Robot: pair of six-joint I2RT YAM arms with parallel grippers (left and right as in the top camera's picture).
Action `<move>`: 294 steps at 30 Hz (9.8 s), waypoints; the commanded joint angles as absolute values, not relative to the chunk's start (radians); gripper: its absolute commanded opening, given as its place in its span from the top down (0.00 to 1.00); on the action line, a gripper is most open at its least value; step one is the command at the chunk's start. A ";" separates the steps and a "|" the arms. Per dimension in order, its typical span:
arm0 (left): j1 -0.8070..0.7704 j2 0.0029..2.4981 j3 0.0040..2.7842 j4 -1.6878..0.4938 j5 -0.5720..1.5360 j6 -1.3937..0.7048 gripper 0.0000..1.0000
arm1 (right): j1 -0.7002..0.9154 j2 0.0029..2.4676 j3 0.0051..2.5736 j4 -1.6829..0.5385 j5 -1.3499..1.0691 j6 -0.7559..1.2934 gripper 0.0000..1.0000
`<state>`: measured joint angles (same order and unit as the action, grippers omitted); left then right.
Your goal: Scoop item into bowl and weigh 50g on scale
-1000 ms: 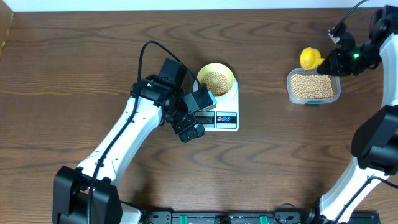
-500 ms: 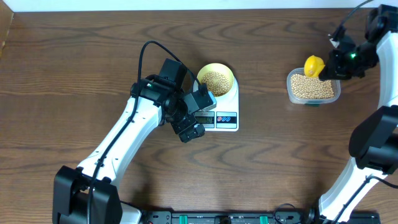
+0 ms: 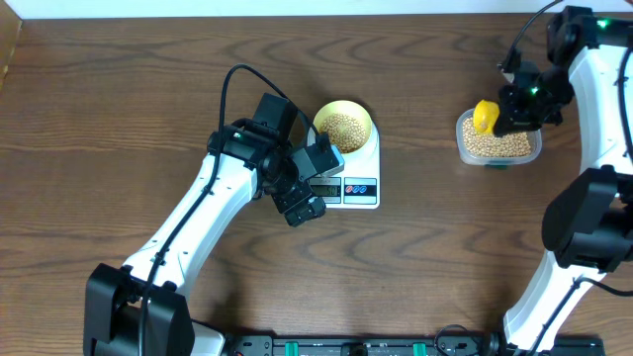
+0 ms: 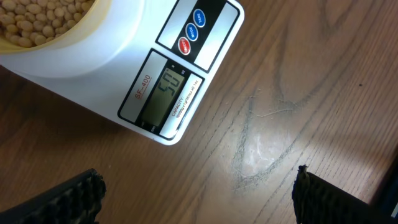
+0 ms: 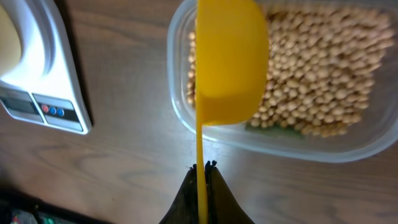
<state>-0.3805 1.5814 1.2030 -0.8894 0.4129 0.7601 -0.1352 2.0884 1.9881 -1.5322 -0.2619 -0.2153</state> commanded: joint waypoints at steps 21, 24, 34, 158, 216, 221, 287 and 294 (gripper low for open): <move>-0.376 1.588 1.201 -0.892 0.418 0.767 0.02 | -0.119 2.148 1.907 -1.411 -0.058 -0.108 0.99; -0.376 1.588 1.201 -0.892 0.418 0.766 0.02 | -0.119 2.148 1.907 -1.388 -0.057 -0.101 0.92; -0.376 1.588 1.201 -0.892 0.418 0.766 0.02 | -0.123 2.148 1.931 -1.424 -0.054 -0.098 0.01; -0.376 1.588 1.201 -0.892 0.418 0.766 0.02 | -0.123 2.148 1.964 -0.942 -0.055 -0.105 0.01; -0.376 1.588 1.201 -0.892 0.418 0.767 0.02 | -0.115 2.148 1.964 -0.750 -0.498 -0.023 0.01; -0.376 1.588 1.201 -0.892 0.418 0.766 0.02 | -0.069 2.148 1.964 -0.770 -0.553 -0.023 0.01; -0.376 1.588 1.201 -0.892 0.418 0.767 0.02 | -0.154 2.148 1.961 -1.210 -0.054 -0.106 0.01; -0.376 1.588 1.201 -0.892 0.418 0.767 0.02 | -0.152 2.148 1.961 -1.198 -0.083 -0.105 0.01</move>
<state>-0.3805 1.5814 1.2030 -0.8894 0.4129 0.7601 -0.1478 2.1441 1.9549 -1.2034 -0.0635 -0.0917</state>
